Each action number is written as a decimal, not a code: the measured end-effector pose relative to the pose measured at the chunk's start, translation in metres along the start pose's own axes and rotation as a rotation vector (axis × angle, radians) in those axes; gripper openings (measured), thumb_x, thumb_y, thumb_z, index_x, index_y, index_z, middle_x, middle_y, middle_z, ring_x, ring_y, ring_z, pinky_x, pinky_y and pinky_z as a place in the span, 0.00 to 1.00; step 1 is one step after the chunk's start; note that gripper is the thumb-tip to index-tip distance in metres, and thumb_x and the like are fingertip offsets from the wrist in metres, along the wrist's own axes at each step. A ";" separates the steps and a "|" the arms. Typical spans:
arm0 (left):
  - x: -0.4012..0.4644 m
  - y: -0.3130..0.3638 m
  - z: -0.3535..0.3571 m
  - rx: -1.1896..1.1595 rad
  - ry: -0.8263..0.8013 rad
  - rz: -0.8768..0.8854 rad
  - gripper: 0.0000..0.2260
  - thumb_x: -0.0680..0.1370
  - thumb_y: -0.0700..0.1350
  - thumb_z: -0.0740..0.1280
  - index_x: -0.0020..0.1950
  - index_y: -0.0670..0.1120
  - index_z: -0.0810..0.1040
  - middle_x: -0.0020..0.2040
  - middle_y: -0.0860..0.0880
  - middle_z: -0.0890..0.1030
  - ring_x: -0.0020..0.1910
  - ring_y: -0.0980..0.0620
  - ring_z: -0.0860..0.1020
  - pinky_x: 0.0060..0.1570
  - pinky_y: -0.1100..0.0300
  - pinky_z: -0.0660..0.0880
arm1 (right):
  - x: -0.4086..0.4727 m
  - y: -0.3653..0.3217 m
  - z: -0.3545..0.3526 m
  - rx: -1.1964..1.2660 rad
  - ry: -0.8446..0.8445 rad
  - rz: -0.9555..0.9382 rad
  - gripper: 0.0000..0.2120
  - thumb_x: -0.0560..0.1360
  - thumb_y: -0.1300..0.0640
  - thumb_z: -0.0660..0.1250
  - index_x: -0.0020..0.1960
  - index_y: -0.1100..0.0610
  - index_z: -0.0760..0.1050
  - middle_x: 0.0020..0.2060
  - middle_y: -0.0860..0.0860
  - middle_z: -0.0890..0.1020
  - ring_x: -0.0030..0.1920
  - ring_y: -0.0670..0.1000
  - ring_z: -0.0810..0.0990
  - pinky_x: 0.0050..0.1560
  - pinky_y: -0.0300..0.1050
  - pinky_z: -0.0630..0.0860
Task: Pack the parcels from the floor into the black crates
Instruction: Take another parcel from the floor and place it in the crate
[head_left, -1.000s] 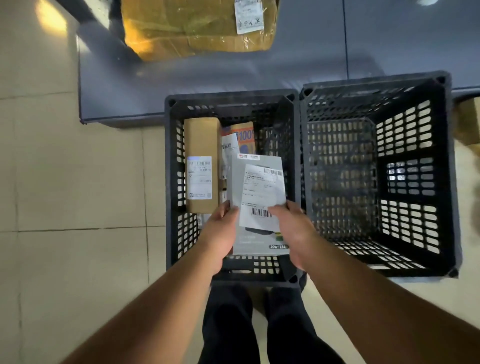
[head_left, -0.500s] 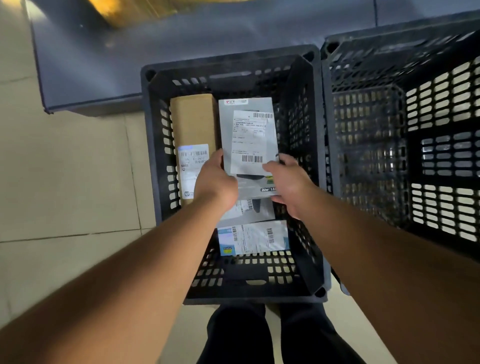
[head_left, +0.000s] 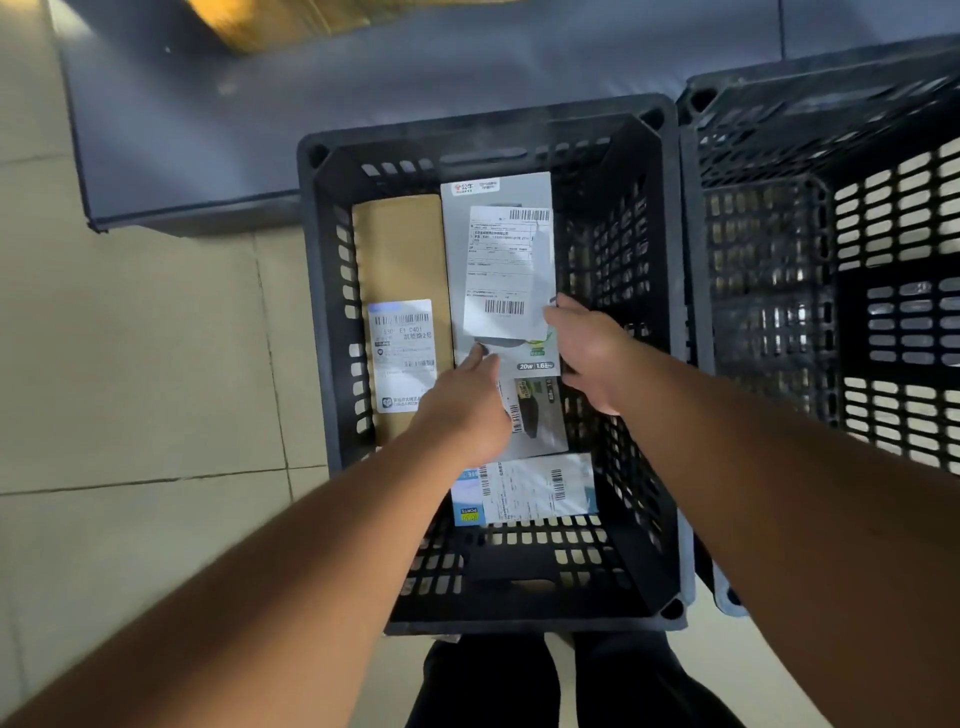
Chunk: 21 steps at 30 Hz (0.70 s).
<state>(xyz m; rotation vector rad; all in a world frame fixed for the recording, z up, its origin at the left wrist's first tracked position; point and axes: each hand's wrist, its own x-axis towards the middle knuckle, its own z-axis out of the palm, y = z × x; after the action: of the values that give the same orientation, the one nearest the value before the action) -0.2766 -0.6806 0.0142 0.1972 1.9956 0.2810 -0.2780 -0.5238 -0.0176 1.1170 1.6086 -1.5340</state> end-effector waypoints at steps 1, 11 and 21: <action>0.002 0.002 -0.001 0.001 -0.017 -0.005 0.35 0.81 0.36 0.60 0.84 0.48 0.48 0.84 0.52 0.44 0.82 0.44 0.54 0.77 0.46 0.62 | -0.001 -0.002 -0.002 -0.037 0.012 -0.013 0.23 0.84 0.51 0.56 0.78 0.50 0.61 0.75 0.54 0.68 0.74 0.59 0.67 0.73 0.60 0.66; -0.034 0.013 -0.004 -0.427 0.023 -0.131 0.30 0.83 0.37 0.59 0.83 0.52 0.56 0.82 0.44 0.61 0.44 0.49 0.82 0.27 0.64 0.70 | -0.091 0.055 -0.018 -0.176 0.053 0.073 0.25 0.86 0.47 0.47 0.79 0.56 0.59 0.78 0.55 0.64 0.77 0.57 0.62 0.76 0.57 0.61; -0.157 0.021 0.009 -0.409 -0.016 -0.154 0.27 0.85 0.45 0.58 0.83 0.54 0.54 0.76 0.47 0.71 0.31 0.58 0.76 0.26 0.64 0.72 | -0.203 0.045 -0.032 0.177 0.085 0.346 0.26 0.80 0.33 0.50 0.71 0.43 0.70 0.69 0.49 0.75 0.64 0.56 0.75 0.63 0.62 0.73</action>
<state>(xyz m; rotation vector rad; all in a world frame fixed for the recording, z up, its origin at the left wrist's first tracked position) -0.2014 -0.7005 0.1521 -0.2128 1.8797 0.5762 -0.1463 -0.5235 0.1471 1.4880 1.2667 -1.4306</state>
